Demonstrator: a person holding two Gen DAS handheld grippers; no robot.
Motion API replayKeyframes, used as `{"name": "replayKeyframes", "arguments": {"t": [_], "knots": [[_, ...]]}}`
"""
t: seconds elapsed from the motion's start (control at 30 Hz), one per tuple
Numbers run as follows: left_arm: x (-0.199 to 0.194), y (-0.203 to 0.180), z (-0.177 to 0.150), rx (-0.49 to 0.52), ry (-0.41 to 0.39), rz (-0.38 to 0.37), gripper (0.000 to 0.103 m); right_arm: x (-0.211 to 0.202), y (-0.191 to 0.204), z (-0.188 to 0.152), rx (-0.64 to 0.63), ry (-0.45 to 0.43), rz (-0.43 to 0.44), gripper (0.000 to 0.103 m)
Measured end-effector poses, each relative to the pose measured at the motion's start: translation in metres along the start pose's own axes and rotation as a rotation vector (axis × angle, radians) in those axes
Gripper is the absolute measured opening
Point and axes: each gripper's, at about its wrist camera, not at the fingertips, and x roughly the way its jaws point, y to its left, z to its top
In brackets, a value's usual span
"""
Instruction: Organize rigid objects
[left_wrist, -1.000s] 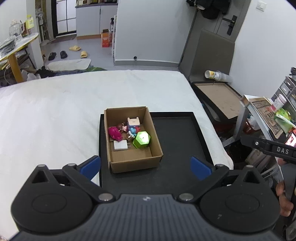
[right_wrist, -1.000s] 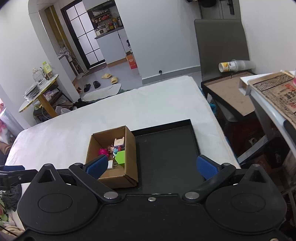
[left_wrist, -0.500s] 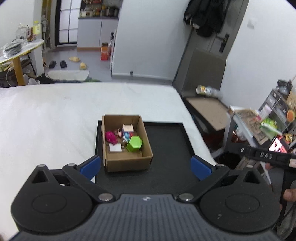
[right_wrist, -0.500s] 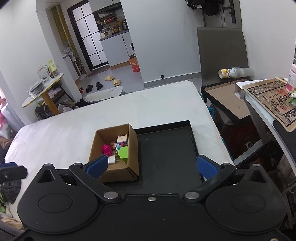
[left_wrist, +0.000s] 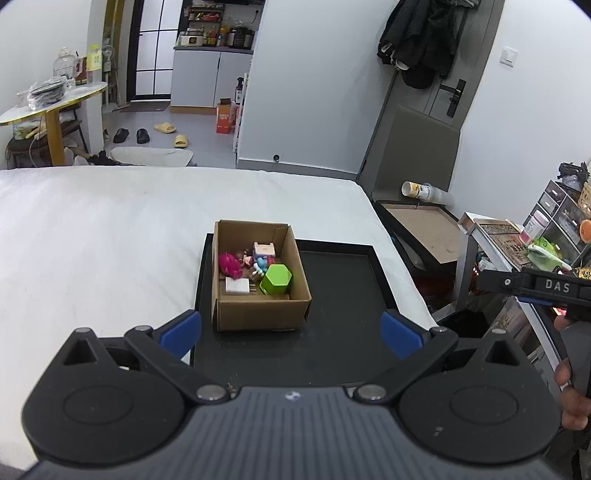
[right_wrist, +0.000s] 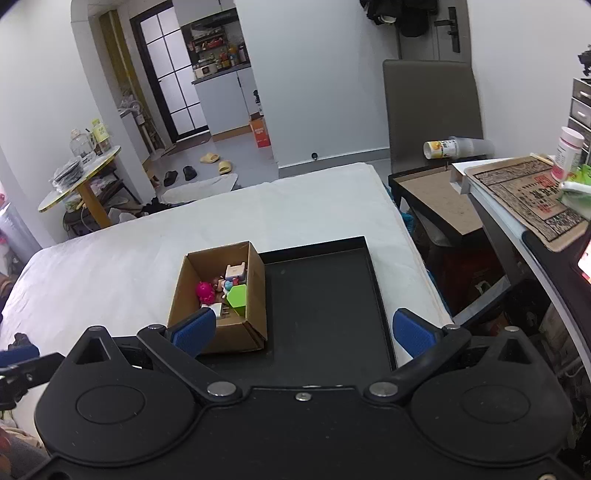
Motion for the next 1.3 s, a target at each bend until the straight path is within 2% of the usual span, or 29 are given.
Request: {"name": "replayKeyframes", "arguments": {"t": [0.47, 0.7, 1.0, 1.3], "knots": [[-0.022, -0.013, -0.015, 0.097, 0.0, -0.036, 0.103, -0.018, 0.003, -0.021, -0.004, 0.005, -0.016, 0.103], [-0.027, -0.007, -0.028, 0.085, 0.01, -0.05, 0.103, -0.029, 0.004, -0.032, -0.01, 0.011, -0.003, 0.103], [-0.029, 0.0, -0.039, 0.067, 0.025, -0.02, 0.103, -0.04, 0.01, -0.049, -0.027, 0.033, 0.011, 0.103], [-0.032, -0.005, -0.044, 0.093, 0.026, -0.036, 0.103, -0.042, 0.019, -0.065, -0.043, 0.058, 0.01, 0.103]]}}
